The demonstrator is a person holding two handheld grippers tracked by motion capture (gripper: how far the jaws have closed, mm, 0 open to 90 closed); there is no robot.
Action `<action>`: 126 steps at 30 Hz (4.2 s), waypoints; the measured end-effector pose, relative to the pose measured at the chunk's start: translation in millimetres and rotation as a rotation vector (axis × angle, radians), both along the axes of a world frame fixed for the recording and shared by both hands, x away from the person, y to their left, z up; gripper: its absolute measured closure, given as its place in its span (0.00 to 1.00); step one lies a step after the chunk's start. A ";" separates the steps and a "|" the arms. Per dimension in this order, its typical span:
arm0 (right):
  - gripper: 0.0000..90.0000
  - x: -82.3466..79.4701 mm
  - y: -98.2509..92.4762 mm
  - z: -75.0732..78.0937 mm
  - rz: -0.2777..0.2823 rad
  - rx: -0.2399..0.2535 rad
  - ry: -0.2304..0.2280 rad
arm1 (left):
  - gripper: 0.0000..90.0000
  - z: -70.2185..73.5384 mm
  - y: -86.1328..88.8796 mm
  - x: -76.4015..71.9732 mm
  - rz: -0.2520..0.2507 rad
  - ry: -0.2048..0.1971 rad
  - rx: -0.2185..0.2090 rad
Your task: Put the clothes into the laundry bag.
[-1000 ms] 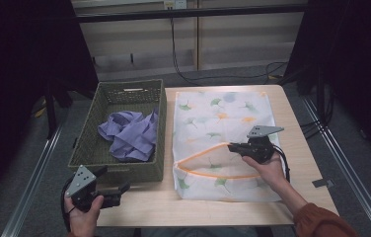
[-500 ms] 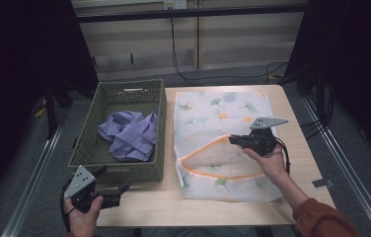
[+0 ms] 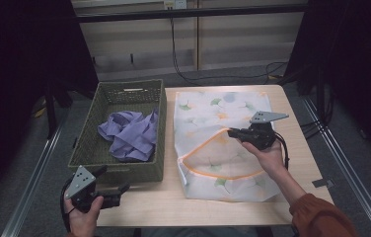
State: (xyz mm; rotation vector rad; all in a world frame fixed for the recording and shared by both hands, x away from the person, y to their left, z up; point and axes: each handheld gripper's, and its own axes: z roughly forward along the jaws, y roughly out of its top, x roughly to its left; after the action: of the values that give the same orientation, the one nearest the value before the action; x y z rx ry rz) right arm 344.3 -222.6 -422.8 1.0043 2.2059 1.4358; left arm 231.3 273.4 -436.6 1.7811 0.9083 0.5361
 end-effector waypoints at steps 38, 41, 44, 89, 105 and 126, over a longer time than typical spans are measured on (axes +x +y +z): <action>0.99 13.0 0.0 35.5 -0.015 0.103 -0.099 | 0.06 7.4 1.9 4.9 0.062 0.048 -0.040; 0.99 13.1 0.6 34.5 -0.015 0.101 -0.096 | 0.08 14.3 4.5 11.0 0.067 0.057 -0.043; 0.99 12.9 0.8 34.6 -0.012 0.104 -0.093 | 0.10 23.0 6.0 19.3 0.075 0.050 -0.021; 0.99 17.1 0.3 29.6 0.011 0.109 -0.070 | 0.11 63.9 -6.1 153.2 0.126 0.136 0.105; 0.99 17.1 0.5 29.2 0.019 0.112 -0.066 | 0.07 58.1 -8.7 192.6 0.141 0.184 0.157; 0.99 17.8 4.8 26.9 0.037 0.104 -0.054 | 0.04 16.0 3.5 227.9 0.133 0.398 0.229</action>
State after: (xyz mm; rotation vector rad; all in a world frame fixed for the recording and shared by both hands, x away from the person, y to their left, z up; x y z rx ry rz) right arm 362.1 -217.8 -396.0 0.9504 2.1417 1.5895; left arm 459.2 276.9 -420.6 2.0880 1.2883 0.3854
